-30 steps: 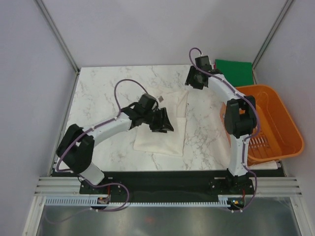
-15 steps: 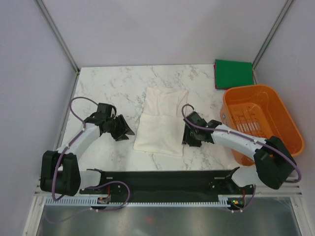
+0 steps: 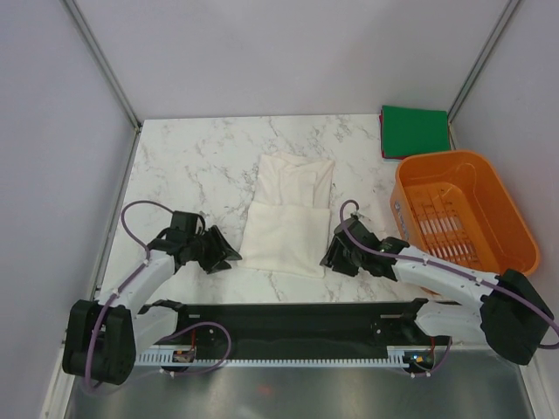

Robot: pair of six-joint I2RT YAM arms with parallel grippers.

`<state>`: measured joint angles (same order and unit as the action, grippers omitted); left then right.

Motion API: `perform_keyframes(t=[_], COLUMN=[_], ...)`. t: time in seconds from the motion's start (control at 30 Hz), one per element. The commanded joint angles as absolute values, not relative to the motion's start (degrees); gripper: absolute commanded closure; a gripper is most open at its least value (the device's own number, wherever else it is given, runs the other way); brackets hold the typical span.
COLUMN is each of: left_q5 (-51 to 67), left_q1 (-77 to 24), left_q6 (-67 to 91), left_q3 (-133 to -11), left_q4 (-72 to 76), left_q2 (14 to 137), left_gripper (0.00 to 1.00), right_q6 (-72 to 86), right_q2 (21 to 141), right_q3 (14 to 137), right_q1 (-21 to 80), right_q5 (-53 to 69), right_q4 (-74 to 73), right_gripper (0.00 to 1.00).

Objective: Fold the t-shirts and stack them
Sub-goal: Fold the tshirt

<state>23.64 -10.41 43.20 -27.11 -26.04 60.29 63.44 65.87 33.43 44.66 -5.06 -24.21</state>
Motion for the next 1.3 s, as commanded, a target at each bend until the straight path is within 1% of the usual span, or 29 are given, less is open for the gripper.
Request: perform_keyframes(t=[0.0,0.13,0.27,0.53,0.77,0.97,1.1,1.2,1.27], left_q5=[26.7,25.8,24.4,23.2,21.9,20.0,19.3,19.2,19.2], left_q1=[-11.2,-11.9,-12.0,-13.0,-13.9,-14.4,-14.3,-14.4,-14.5], left_q6=[46.7,46.2,45.7,45.5,46.2,46.2,45.8,45.8,45.7], left_q3=[-25.1,-23.7,-23.0,-23.5,-22.8,-22.2,-22.7,-22.9,-22.9], left_q4=[-19.5,-18.5,-17.9,-17.1,-15.8,-14.9,-14.4,-14.2,-13.8], left_q2=[61.0,62.8,63.4,65.2,66.1,67.8,69.1,69.3,69.4], left_gripper=[0.45,0.47,0.48,0.52,0.55,0.58,0.6,0.64,0.7], right_q6=[66.6,68.4,69.1,70.4,70.0,70.0,71.0,71.9,72.1], right_q2=[67.3,70.0,72.0,71.2,72.0,72.0,72.9,73.5,73.7], right_q3=[33.0,31.1,30.4,28.4,28.0,28.0,27.9,27.8,27.7], right_q1=[46.2,48.4,50.0,50.5,50.5,51.1,52.3,53.4,53.9], right_q5=[-6.4,-7.1,-8.7,-11.7,-10.9,-10.1,-9.7,-10.1,-10.5], right_q4=[-20.9,-18.5,-17.9,-18.2,-16.8,-16.3,-16.1,-16.0,-16.0], right_gripper=[0.49,0.5,0.53,0.59,0.65,0.65,0.62,0.62,0.62])
